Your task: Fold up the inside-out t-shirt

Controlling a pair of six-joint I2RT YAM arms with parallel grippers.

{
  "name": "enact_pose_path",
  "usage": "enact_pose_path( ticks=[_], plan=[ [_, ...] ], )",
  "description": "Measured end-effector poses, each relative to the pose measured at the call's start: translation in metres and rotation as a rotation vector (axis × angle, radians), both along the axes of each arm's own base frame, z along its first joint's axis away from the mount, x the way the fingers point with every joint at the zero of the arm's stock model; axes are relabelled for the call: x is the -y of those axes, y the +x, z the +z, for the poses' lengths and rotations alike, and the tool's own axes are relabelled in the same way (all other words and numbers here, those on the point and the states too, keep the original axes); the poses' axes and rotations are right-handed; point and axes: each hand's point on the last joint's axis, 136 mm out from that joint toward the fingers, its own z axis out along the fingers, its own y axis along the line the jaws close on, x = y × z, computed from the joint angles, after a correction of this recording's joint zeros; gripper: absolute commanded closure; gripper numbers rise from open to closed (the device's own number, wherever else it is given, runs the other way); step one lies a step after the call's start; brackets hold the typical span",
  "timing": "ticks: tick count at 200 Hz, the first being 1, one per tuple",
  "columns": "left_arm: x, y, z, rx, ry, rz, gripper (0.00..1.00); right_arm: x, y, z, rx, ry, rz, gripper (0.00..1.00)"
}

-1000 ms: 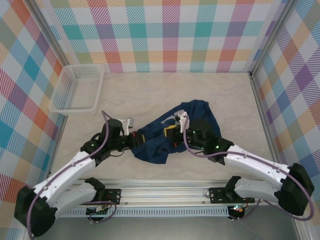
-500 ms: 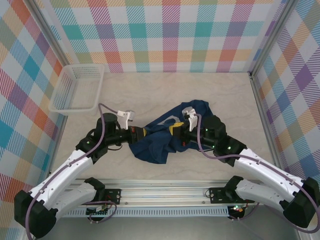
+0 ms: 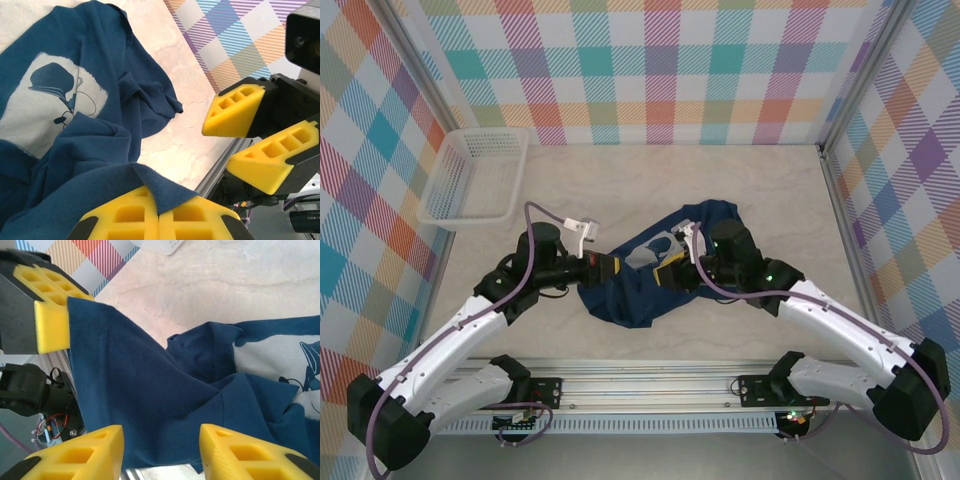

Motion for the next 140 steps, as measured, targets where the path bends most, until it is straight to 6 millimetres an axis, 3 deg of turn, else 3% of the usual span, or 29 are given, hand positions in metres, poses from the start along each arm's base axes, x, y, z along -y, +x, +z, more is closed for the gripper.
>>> enact_pose_path(
  ticks=[21,42,74,87,111,124,140],
  plan=[
    [0.000,-0.001,0.002,-0.002,0.003,-0.001,1.00,-0.005,0.001,-0.004,-0.016,-0.011,0.021,0.49],
    [-0.001,-0.003,-0.003,-0.016,0.026,0.002,1.00,-0.005,0.004,-0.020,-0.050,-0.058,0.014,0.49],
    [-0.001,-0.013,-0.033,-0.107,0.104,0.003,0.90,0.006,0.017,-0.040,-0.080,-0.167,-0.062,0.48],
    [0.000,-0.023,-0.057,-0.181,0.149,-0.006,0.81,0.012,0.029,-0.043,-0.081,-0.199,-0.109,0.48],
    [-0.012,-0.046,-0.106,-0.328,0.298,0.001,0.57,0.030,0.059,-0.054,-0.106,-0.246,-0.226,0.47],
    [-0.025,-0.046,-0.117,-0.346,0.370,0.052,0.49,0.038,0.075,-0.065,-0.125,-0.285,-0.284,0.47],
    [-0.040,-0.035,-0.114,-0.308,0.437,0.128,0.36,0.046,0.096,-0.081,-0.133,-0.349,-0.346,0.46]
  ],
)
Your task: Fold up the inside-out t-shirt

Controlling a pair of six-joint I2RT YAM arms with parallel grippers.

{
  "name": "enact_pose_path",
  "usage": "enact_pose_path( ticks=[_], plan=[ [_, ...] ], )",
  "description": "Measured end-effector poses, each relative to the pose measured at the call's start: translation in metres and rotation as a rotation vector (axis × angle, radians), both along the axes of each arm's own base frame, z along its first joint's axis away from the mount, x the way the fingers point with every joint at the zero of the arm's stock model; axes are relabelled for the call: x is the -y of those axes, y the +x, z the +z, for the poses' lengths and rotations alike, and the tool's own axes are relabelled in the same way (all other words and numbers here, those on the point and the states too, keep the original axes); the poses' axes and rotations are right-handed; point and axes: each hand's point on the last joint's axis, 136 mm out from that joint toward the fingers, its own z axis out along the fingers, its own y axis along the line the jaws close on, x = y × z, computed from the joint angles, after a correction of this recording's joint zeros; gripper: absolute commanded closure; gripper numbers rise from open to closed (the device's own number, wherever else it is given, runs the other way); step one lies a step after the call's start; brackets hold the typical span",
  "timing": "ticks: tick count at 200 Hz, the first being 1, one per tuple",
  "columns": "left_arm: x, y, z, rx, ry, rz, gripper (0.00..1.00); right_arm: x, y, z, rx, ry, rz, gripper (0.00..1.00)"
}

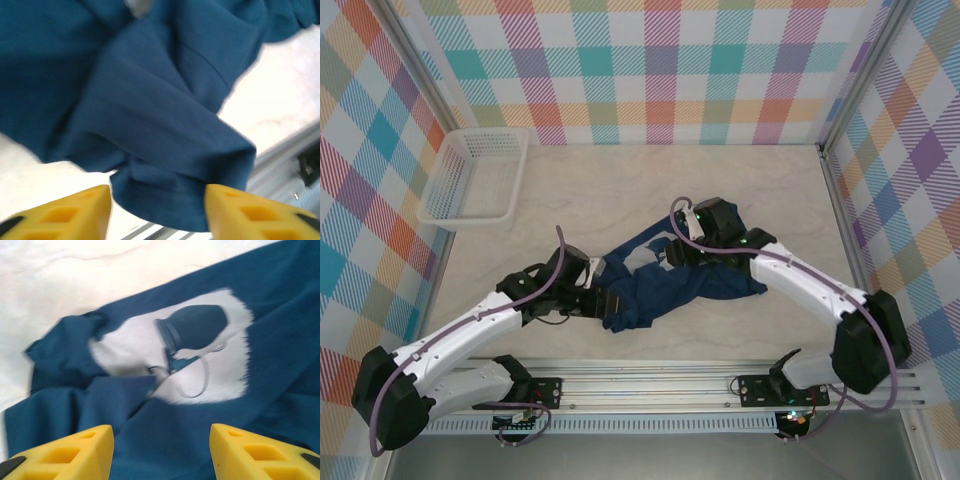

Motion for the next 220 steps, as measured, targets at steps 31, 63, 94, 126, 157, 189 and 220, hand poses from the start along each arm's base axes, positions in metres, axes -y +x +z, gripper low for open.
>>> enact_pose_path(
  ticks=[31,63,94,126,157,189,220],
  plan=[
    [-0.020,0.049,0.043,0.172,0.024,0.148,0.25,0.000,0.047,-0.021,0.003,-0.098,-0.072,0.44],
    [-0.036,0.102,0.045,0.215,0.050,0.283,0.22,0.021,0.096,-0.047,-0.019,-0.160,-0.166,0.38],
    [-0.018,0.157,-0.011,0.111,0.149,0.277,0.22,0.034,0.136,-0.075,-0.061,-0.192,-0.216,0.33],
    [-0.009,0.172,-0.068,-0.010,0.226,0.233,0.25,0.023,0.159,-0.094,-0.088,-0.209,-0.199,0.31],
    [-0.006,0.169,-0.085,-0.048,0.233,0.204,0.39,0.014,0.174,-0.111,-0.114,-0.226,-0.191,0.34],
    [0.002,0.170,-0.098,-0.075,0.203,0.190,0.64,0.011,0.192,-0.118,-0.116,-0.255,-0.209,0.56],
    [0.007,0.174,-0.102,-0.079,0.172,0.191,0.95,0.015,0.202,-0.119,-0.103,-0.283,-0.232,0.96]
  ],
)
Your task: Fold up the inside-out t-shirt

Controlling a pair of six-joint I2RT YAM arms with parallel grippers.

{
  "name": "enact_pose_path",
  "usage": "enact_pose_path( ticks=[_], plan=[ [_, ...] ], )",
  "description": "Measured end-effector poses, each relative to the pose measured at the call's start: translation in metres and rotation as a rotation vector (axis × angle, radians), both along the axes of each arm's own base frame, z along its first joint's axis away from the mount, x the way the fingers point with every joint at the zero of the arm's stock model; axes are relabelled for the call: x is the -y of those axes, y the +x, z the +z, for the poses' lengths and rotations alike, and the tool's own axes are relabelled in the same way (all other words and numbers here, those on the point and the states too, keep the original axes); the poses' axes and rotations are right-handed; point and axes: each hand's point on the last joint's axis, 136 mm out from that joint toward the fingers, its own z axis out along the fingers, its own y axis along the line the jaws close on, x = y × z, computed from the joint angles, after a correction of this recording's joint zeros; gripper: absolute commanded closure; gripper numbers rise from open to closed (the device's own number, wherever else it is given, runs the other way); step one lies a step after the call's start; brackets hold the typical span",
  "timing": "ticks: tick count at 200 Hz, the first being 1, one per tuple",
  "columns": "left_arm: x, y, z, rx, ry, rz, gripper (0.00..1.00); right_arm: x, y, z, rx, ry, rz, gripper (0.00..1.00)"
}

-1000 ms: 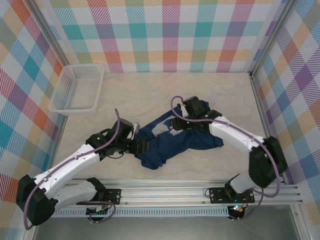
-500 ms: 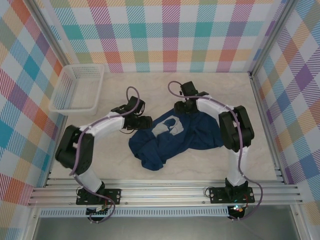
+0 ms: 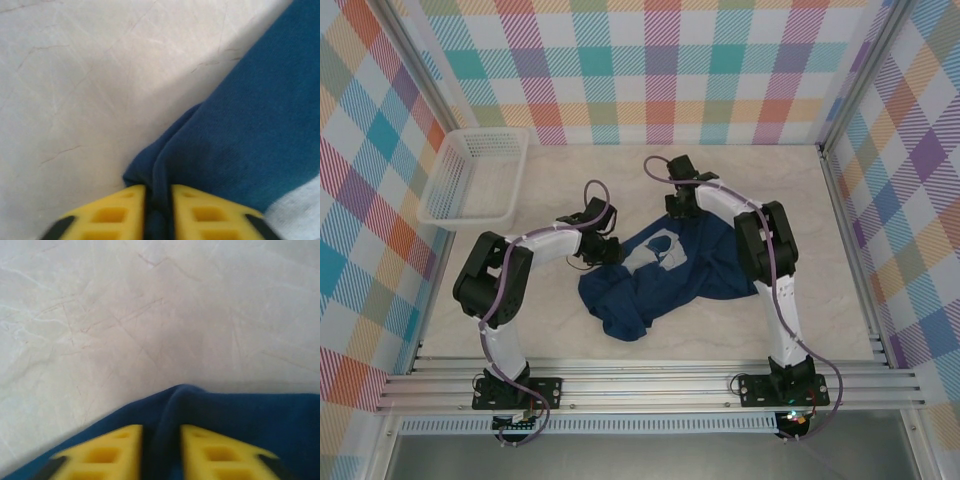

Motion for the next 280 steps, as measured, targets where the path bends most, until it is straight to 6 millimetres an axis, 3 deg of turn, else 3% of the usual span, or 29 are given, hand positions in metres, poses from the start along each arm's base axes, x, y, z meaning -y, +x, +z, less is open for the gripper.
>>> enact_pose_path(
  ticks=[5,39,51,66,85,95,109,122,136,150,163,176,187,201,212,218,230,241,261,280],
  plan=[
    [0.000,0.000,0.000,0.001,-0.002,-0.007,1.00,0.002,0.002,0.000,0.002,0.000,-0.010,1.00],
    [-0.005,0.014,0.009,0.018,-0.033,0.025,1.00,0.009,0.016,0.013,0.031,0.015,-0.021,1.00],
    [-0.007,0.028,0.024,0.057,-0.049,0.043,1.00,0.011,0.026,0.025,0.067,0.024,-0.016,1.00],
    [-0.007,0.051,0.059,0.145,-0.080,0.061,1.00,0.013,0.038,0.052,0.129,0.040,-0.006,1.00],
    [-0.002,0.076,0.131,0.311,-0.137,0.061,1.00,0.014,0.052,0.113,0.251,0.075,0.008,1.00],
    [0.000,0.083,0.178,0.414,-0.179,0.057,1.00,0.016,0.056,0.158,0.341,0.104,0.014,1.00],
    [0.000,0.081,0.235,0.540,-0.232,0.051,1.00,0.020,0.051,0.224,0.468,0.140,0.025,1.00],
    [-0.003,0.068,0.283,0.649,-0.277,0.035,1.00,0.027,0.035,0.287,0.586,0.174,0.035,1.00],
    [-0.001,0.047,0.313,0.725,-0.314,0.004,1.00,0.038,0.007,0.342,0.698,0.208,0.040,1.00],
    [0.008,0.024,0.318,0.765,-0.338,-0.048,0.97,0.051,-0.026,0.367,0.757,0.228,0.034,1.00],
    [0.027,-0.005,0.295,0.736,-0.356,-0.130,0.90,0.064,-0.056,0.361,0.752,0.228,0.018,0.99],
    [0.052,-0.038,0.248,0.656,-0.352,-0.233,0.74,0.079,-0.082,0.326,0.692,0.211,-0.025,0.82],
    [0.072,-0.072,0.191,0.533,-0.332,-0.323,0.57,0.093,-0.103,0.275,0.598,0.174,-0.064,0.65],
    [0.084,-0.114,0.121,0.355,-0.275,-0.418,0.49,0.112,-0.137,0.194,0.425,0.110,-0.109,0.56],
    [0.081,-0.138,0.084,0.242,-0.228,-0.450,0.44,0.126,-0.171,0.133,0.269,0.055,-0.126,0.53],
    [0.076,-0.146,0.071,0.194,-0.202,-0.451,0.42,0.130,-0.188,0.111,0.203,0.041,-0.126,0.52],
    [0.068,-0.150,0.065,0.171,-0.171,-0.438,0.39,0.131,-0.214,0.087,0.107,0.052,-0.112,0.49],
    [0.063,-0.145,0.073,0.202,-0.155,-0.408,0.37,0.119,-0.223,0.087,0.089,0.098,-0.076,0.48],
    [0.051,-0.129,0.099,0.281,-0.119,-0.331,0.36,0.074,-0.226,0.103,0.110,0.232,0.047,0.43],
    [0.036,-0.099,0.118,0.336,-0.080,-0.205,0.36,0.028,-0.225,0.101,0.081,0.309,0.163,0.40]
  ],
)
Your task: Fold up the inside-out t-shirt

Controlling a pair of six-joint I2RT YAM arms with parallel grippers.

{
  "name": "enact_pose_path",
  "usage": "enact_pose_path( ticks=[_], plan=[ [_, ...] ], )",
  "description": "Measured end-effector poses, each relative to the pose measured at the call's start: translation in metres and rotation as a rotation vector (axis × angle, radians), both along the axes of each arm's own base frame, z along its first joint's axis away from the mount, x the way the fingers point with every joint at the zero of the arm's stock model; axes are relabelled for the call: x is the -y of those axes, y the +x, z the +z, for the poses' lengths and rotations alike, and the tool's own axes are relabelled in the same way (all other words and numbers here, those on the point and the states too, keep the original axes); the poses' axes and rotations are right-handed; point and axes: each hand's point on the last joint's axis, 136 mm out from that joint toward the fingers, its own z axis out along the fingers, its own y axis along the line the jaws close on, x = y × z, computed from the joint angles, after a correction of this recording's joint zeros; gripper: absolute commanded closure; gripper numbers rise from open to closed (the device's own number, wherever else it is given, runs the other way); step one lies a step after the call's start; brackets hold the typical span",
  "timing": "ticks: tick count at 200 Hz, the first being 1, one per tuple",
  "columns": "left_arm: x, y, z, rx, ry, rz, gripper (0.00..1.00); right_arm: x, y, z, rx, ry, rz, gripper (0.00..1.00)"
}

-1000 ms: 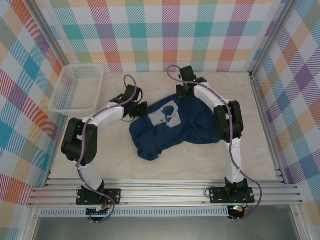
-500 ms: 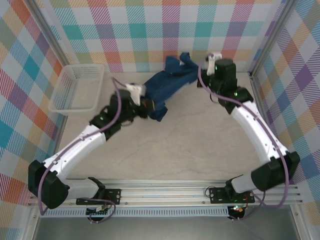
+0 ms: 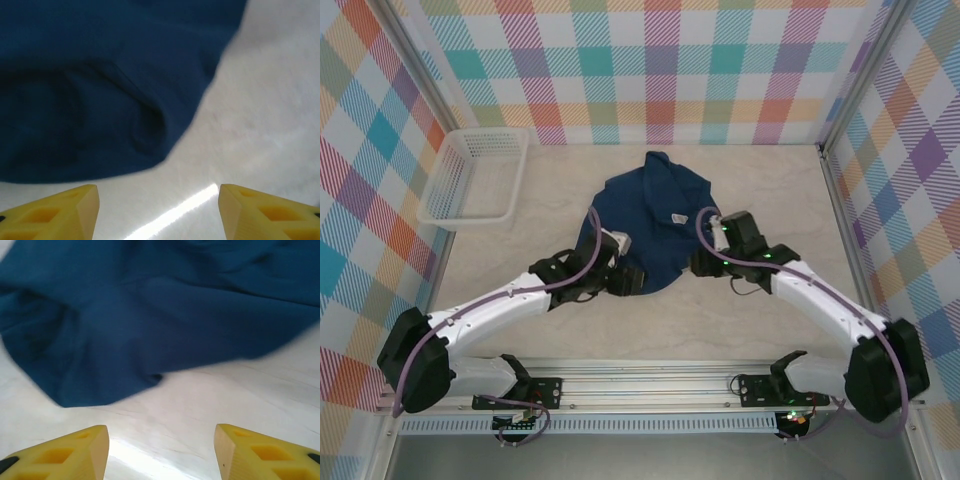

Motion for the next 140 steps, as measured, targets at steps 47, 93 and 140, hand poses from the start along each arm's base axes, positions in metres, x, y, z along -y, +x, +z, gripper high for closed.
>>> enact_pose_path(
  ticks=[47,93,140],
  plan=[
    [-0.057,0.062,-0.030,-0.061,0.111,0.275,0.34,-0.080,0.028,-0.025,-0.056,0.051,0.139,0.40],
    [-0.076,0.064,-0.074,-0.183,0.160,0.334,0.34,-0.135,0.053,-0.043,-0.018,0.006,0.206,0.42],
    [-0.098,0.051,-0.095,-0.244,0.161,0.385,0.34,-0.155,0.082,-0.078,0.064,-0.167,0.240,0.42]
  ],
)
